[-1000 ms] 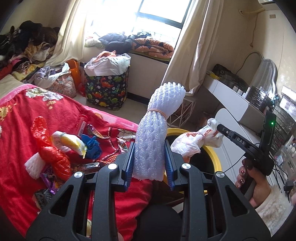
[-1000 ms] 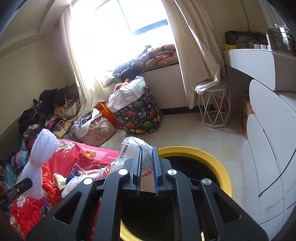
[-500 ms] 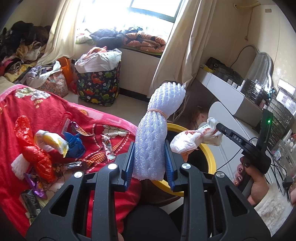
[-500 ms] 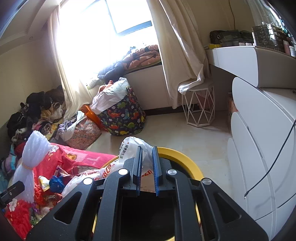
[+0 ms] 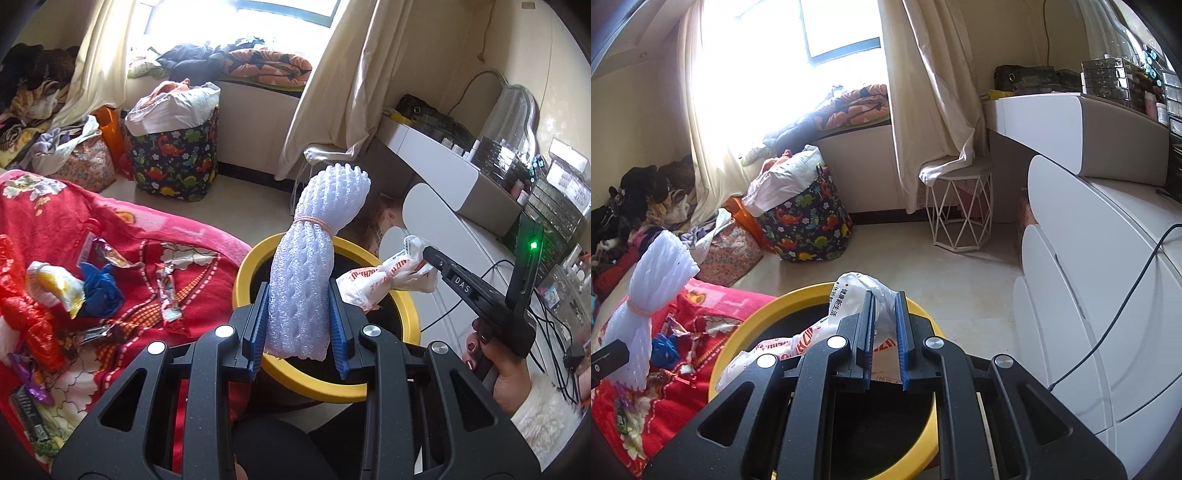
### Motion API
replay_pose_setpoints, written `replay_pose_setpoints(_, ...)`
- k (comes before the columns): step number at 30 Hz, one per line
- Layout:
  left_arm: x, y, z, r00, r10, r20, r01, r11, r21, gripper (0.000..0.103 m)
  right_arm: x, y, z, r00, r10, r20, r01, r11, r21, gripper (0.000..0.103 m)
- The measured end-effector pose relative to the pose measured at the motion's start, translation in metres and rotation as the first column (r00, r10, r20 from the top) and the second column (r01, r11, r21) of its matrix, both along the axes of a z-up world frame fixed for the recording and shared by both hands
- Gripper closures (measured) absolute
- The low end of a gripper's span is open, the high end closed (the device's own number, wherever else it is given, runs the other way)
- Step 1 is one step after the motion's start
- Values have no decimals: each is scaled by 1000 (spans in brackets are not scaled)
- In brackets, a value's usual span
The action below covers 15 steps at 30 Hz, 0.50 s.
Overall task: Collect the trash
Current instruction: 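Carry the foam net with the left tool while the right tool carries the bag over the bin, then open the left tool over the yellow-rimmed bin while the right tool opens too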
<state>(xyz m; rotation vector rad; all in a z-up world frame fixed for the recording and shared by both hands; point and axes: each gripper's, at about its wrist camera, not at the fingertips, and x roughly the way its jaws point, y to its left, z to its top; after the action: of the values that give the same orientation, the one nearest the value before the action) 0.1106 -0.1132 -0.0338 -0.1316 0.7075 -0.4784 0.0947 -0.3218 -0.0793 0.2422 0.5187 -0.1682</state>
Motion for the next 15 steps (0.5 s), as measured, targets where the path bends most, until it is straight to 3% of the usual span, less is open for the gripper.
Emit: replay_pose_setpoints(15, 25, -38, -24, 998, -42, -55, 44, 998, 48, 79, 4, -9, -14, 999, -7, -46, 7, 1000, 16, 92)
